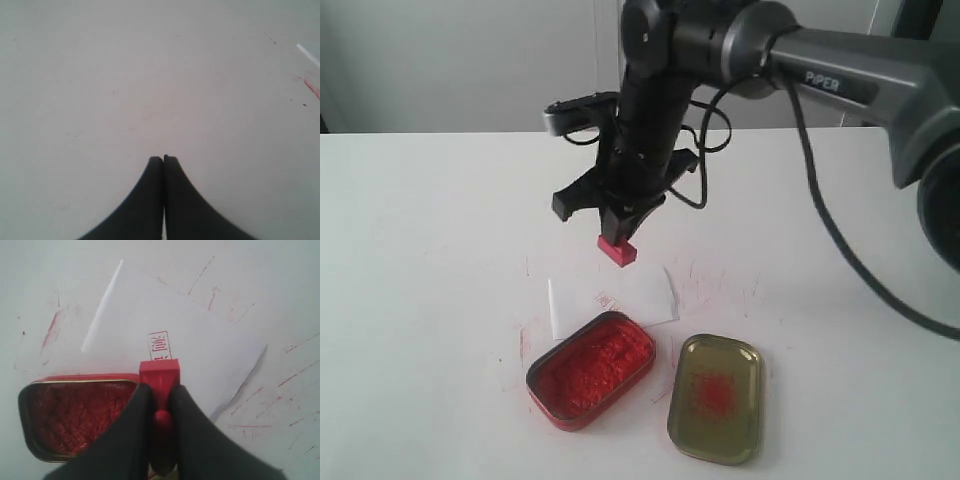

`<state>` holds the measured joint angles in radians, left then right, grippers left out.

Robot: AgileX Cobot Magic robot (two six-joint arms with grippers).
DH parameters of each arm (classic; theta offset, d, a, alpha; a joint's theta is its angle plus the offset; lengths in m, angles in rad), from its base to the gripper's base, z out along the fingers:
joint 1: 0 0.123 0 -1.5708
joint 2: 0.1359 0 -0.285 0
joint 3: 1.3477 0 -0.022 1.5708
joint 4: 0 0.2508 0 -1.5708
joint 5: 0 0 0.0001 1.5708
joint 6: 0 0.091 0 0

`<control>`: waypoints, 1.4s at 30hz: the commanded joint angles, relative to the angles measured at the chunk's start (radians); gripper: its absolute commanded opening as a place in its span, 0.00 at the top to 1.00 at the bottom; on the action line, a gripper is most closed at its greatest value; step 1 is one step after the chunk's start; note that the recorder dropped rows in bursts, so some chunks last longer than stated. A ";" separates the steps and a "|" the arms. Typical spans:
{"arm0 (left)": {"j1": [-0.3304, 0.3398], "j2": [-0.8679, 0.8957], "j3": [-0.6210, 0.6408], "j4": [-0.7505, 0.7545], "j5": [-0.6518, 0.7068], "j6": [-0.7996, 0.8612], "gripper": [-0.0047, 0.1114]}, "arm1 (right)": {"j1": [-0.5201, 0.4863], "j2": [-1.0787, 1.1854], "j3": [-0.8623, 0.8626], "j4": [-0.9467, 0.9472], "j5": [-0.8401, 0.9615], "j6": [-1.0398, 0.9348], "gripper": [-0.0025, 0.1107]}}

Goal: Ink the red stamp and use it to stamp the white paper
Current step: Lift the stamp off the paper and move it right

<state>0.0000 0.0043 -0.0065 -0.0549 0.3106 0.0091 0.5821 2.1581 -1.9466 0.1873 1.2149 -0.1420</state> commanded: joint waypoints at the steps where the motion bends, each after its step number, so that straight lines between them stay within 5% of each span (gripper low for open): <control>1: 0.000 -0.004 0.006 -0.005 -0.003 -0.009 0.96 | -0.097 -0.025 0.005 0.109 0.006 -0.049 0.98; 19: 0.000 -0.004 0.006 -0.005 -0.003 -0.009 0.96 | -0.342 -0.027 0.148 0.520 0.006 -0.250 0.98; 42: 0.000 -0.004 0.006 -0.005 -0.003 -0.009 0.96 | -0.394 -0.103 0.528 0.797 -0.178 -0.462 0.98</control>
<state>0.0000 0.0043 -0.0065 -0.0549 0.3106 0.0091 0.2092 2.0696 -1.4593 0.9143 1.0693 -0.5552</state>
